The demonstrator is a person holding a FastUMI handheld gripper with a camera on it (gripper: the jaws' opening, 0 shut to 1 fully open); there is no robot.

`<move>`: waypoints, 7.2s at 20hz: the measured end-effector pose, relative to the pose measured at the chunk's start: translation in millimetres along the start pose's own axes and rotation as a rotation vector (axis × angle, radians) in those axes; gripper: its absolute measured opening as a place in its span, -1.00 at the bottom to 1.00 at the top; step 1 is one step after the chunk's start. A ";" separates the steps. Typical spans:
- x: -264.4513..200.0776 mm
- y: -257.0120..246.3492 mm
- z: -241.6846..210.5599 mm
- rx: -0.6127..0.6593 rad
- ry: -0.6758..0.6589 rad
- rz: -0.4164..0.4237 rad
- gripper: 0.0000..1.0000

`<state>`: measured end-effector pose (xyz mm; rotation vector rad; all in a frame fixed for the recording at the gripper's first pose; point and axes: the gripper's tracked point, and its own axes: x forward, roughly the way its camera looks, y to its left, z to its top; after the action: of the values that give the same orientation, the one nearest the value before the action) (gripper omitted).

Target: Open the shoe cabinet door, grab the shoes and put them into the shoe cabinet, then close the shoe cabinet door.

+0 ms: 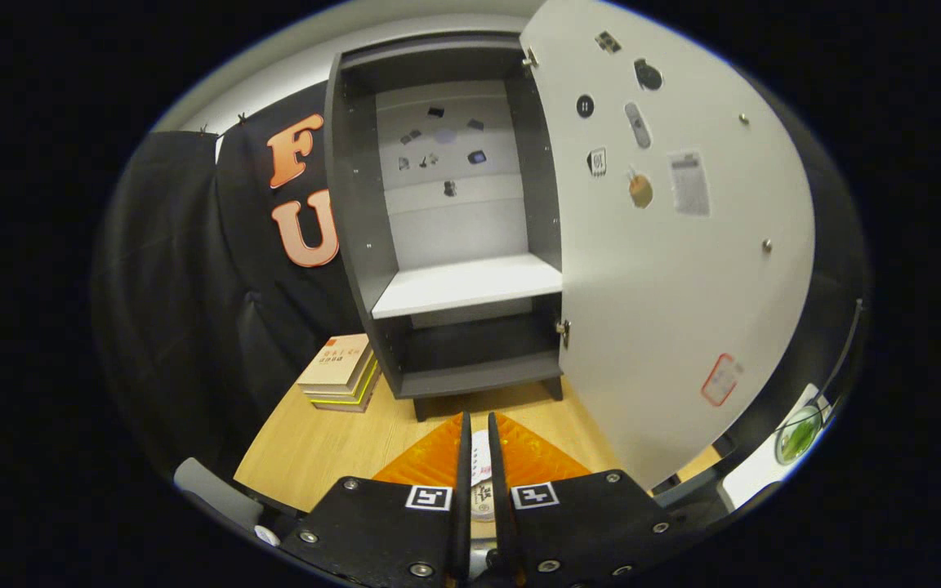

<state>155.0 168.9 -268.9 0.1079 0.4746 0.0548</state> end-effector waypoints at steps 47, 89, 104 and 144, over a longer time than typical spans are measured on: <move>149.6 21.2 -186.8 0.203 0.514 0.157 -0.98; 315.2 73.9 185.5 0.239 0.134 0.362 -0.99; 338.0 91.1 199.7 0.229 0.115 0.323 0.08; -145.5 -76.0 164.9 0.016 -0.270 0.406 0.83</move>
<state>103.5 67.2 -66.1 0.2230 0.1770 0.4296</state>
